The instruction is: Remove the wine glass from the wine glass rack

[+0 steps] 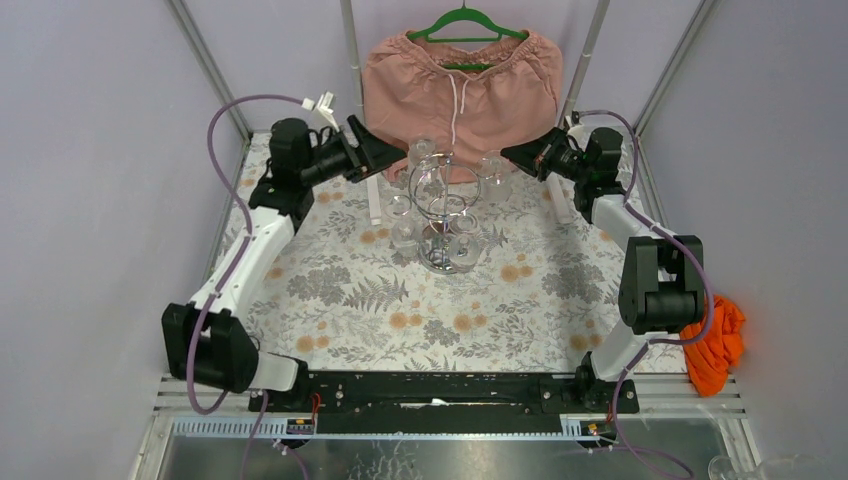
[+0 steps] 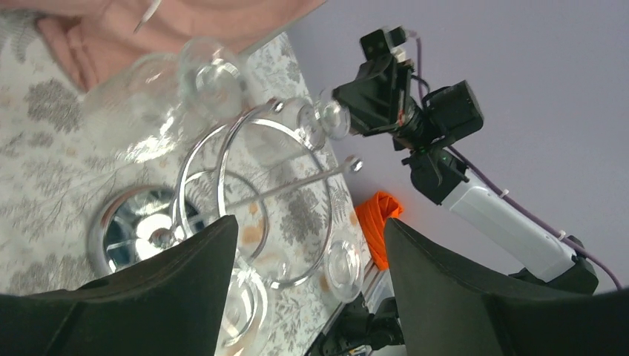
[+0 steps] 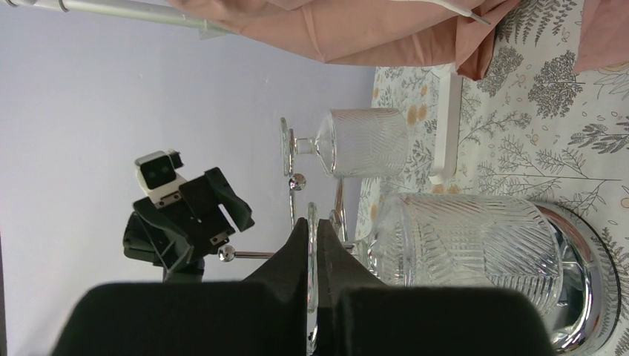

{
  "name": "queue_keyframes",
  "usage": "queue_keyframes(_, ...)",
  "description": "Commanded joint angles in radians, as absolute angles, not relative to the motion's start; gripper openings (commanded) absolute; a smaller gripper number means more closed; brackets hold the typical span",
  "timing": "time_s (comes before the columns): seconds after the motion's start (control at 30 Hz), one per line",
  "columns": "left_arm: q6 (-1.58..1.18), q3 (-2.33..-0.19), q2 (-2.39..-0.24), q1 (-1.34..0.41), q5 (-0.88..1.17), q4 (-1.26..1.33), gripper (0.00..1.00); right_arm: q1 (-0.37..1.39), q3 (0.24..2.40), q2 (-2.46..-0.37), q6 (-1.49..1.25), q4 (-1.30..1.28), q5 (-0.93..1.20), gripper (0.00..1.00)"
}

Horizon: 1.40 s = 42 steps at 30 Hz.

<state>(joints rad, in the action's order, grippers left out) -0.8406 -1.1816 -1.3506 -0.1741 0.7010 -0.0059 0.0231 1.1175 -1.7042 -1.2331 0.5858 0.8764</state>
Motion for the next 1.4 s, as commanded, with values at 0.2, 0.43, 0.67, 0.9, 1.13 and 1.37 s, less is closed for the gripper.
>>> queue_keyframes(0.2, -0.743, -1.592, -1.648, -0.296, 0.687, -0.110, 0.80, 0.021, 1.159, -1.661, -1.282, 0.686, 0.915, 0.00)
queue_keyframes(0.43, -0.713, -1.766, -1.817, -0.342, 0.737, -0.166, 0.78, 0.034, 1.155, -1.678, -1.306, 0.726, 0.919, 0.00)
queue_keyframes(0.67, -0.707, -1.832, -1.892, -0.401, 0.746, -0.179, 0.75, 0.051, 1.175, -1.693, -1.324, 0.750, 0.921, 0.00)
queue_keyframes(0.9, -0.710, -1.851, -1.919, -0.436, 0.743, -0.178, 0.72, 0.067, 1.185, -1.700, -1.339, 0.776, 0.926, 0.00)
queue_keyframes(1.13, -0.710, -1.848, -1.943, -0.455, 0.737, -0.187, 0.72, 0.068, 1.189, -1.698, -1.361, 0.798, 0.926, 0.00)
queue_keyframes(1.37, -0.708, -1.815, -1.946, -0.465, 0.727, -0.195, 0.71, 0.069, 1.202, -1.701, -1.375, 0.812, 0.929, 0.00)
